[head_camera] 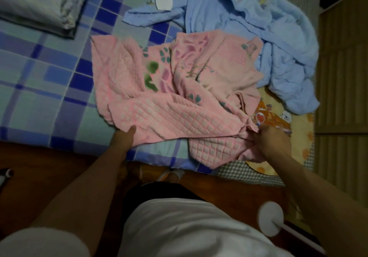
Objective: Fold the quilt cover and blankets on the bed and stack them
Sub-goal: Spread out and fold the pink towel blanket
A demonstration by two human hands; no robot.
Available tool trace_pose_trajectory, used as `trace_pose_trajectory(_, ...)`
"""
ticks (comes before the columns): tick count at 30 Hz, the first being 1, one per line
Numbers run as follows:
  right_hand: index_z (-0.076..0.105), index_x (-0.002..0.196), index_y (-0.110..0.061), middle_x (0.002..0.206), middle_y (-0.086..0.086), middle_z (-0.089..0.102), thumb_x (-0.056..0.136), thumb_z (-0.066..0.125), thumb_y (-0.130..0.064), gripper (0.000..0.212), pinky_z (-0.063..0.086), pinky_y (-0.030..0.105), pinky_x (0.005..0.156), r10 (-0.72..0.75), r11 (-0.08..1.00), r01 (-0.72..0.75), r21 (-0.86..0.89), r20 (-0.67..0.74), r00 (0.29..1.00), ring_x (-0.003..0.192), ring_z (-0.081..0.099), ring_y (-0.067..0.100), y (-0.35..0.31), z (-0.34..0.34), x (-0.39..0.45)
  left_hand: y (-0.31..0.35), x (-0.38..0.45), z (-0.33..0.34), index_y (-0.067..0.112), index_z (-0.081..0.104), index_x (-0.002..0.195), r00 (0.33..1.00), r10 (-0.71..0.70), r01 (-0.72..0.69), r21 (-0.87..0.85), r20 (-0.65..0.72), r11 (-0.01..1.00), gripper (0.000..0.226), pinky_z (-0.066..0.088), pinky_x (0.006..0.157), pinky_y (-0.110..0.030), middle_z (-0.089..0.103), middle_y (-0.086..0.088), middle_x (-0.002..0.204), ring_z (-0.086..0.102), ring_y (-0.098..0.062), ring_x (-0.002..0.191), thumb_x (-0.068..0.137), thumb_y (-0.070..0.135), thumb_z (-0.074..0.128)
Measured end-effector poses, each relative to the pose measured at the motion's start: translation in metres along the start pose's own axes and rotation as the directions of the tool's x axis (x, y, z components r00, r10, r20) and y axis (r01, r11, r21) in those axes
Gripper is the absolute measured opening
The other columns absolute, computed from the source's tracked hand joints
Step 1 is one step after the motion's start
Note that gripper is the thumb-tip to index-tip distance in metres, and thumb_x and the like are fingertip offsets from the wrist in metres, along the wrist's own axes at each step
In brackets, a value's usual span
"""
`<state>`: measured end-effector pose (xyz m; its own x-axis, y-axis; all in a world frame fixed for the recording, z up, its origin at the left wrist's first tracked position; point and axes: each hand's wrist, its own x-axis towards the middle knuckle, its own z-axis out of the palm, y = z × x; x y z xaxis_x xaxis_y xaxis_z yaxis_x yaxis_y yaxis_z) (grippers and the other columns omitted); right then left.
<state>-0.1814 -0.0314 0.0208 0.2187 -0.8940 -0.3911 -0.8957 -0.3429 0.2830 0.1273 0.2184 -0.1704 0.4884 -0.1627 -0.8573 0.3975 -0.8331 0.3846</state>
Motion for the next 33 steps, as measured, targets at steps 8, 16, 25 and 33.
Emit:
trace_pose_trajectory(8, 0.060, 0.087, -0.018, 0.074, 0.010, 0.062, 0.078, 0.063, -0.023, 0.010, 0.055, 0.037, 0.063, -0.273, 0.960, 0.256, -0.118, -0.167, 0.948, 0.068, 0.063, 0.033, 0.008, -0.023, 0.023, 0.011, -0.119, -0.115, 0.011, 0.057, 0.127, 0.953, -0.111, -0.081, -0.590, -0.281, 0.803, 0.056, 0.050, 0.078, -0.036, 0.064, -0.006, 0.122, 0.061, -0.025, 0.107, 0.092, 0.055, 0.060)
trace_pose_trajectory(16, 0.069, 0.086, -0.011, 0.067, 0.008, 0.063, 0.042, 0.091, -0.034, 0.054, 0.048, 0.035, 0.048, -0.735, 0.677, 0.693, -0.249, -0.189, 0.651, 0.043, 0.058, 0.029, 0.061, 0.001, 0.001, -0.043, -0.204, -0.145, 0.021, 0.064, 0.095, 0.981, -0.194, 0.117, -0.719, -0.026, 0.685, 0.011, 0.053, 0.059, -0.033, 0.070, 0.002, 0.059, 0.059, -0.013, 0.070, 0.098, 0.030, 0.058)
trace_pose_trajectory(25, 0.059, 0.090, -0.022, 0.078, 0.001, 0.073, 0.092, 0.058, -0.036, 0.014, 0.053, 0.023, 0.054, -0.708, 0.675, 0.713, -0.189, 0.107, 0.698, 0.070, 0.073, 0.019, 0.061, 0.045, -0.072, -0.142, -0.244, -0.019, 0.007, 0.044, 0.138, 0.885, -0.313, 0.247, -0.224, -0.345, 0.943, 0.052, 0.058, 0.084, -0.046, 0.059, -0.022, 0.124, 0.060, -0.040, 0.110, 0.090, 0.000, 0.064)
trace_pose_trajectory(33, 0.065, 0.111, -0.021, 0.113, 0.005, 0.069, 0.083, 0.063, -0.043, 0.035, 0.045, 0.025, 0.074, -0.703, 0.645, 0.751, -0.142, 0.277, 0.655, 0.103, 0.066, 0.023, 0.052, 0.019, -0.030, -0.070, -0.239, -0.052, 0.012, 0.054, 0.081, 0.965, -0.223, 0.246, -0.763, 0.136, 0.598, 0.015, 0.051, 0.042, -0.026, 0.045, -0.002, 0.039, 0.033, -0.010, 0.027, 0.096, 0.015, 0.051)
